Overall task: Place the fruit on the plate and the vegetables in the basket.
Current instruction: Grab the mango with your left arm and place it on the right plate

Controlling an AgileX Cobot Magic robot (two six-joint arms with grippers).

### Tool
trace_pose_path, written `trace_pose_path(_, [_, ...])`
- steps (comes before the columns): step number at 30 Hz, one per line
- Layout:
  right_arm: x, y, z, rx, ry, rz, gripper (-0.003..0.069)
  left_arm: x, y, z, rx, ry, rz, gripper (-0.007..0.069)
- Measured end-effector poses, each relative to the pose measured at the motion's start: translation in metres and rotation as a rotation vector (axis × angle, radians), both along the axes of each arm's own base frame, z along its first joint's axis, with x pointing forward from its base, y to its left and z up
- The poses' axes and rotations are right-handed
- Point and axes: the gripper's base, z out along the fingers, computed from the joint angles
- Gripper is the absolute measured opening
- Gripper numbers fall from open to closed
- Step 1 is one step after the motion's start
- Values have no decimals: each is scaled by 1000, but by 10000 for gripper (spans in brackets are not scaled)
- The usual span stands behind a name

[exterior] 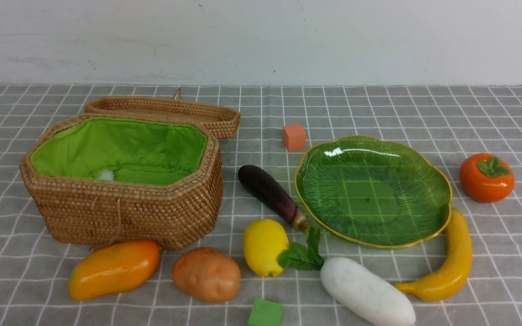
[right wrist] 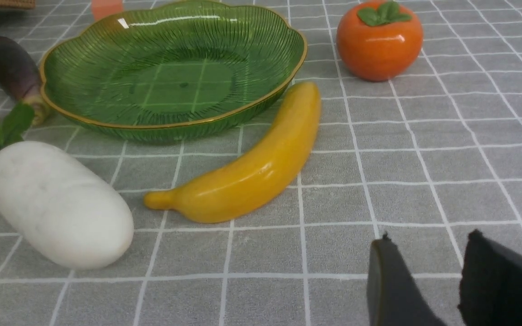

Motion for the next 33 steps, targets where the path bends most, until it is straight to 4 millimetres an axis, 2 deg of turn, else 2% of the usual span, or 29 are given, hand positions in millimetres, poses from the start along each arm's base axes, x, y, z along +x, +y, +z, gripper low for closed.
trace_pose_path(2, [1,2,2,144,-29,-13,241,-2,-3,11,12,2,-38,130])
trace_pose_path(3, [1,2,2,144,-29,-13,241,-3,-4,12,21,2,-43,113])
trace_pose_path(4, [1,3,4,247,-45,-23,241,-5,-6,19,39,1,-66,85])
trace_pose_path(5, [2,5,10,430,-96,-42,241,-10,-11,34,117,-6,-118,-1])
trace_pose_path(7, [3,4,16,586,-151,-60,241,-14,-15,50,215,1,-173,-13])
trace_pose_path(9, [3,4,19,652,-176,-67,241,-14,-18,55,276,22,-205,-13])
trace_pose_path(11, [3,4,23,764,-199,-74,227,-7,-26,65,447,136,-324,-13])
trace_pose_path(13, [1,8,31,778,-139,-33,199,1,-30,70,537,215,-410,-13])
trace_pose_path(15, [-4,14,48,725,-67,38,165,9,-34,75,610,281,-493,-13])
trace_pose_path(16, [-4,15,50,713,-58,48,155,11,-34,74,615,290,-497,-13])
trace_pose_path(18, [-9,24,86,534,51,186,100,31,-38,81,713,386,-616,-13])
trace_pose_path(19, [-8,24,89,507,66,198,97,36,-39,81,729,406,-630,-13])
trace_pose_path(20, [-11,29,116,383,132,296,72,47,-39,83,791,437,-680,-13])
trace_pose_path(23, [-12,35,151,192,234,434,55,70,-40,83,881,497,-753,-13])
trace_pose_path(24, [-13,35,154,189,235,440,55,71,-40,84,887,491,-754,-13])
trace_pose_path(27, [-18,38,190,18,272,557,54,96,-40,80,970,546,-844,-13])
trace_pose_path(28, [-18,38,191,9,271,561,54,99,-40,79,974,557,-853,-13])
trace_pose_path(30, [-24,37,206,-71,226,603,54,114,-40,74,1039,589,-914,-13])
trace_pose_path(33, [-27,36,213,-110,192,622,54,127,-39,70,1098,604,-955,-13])
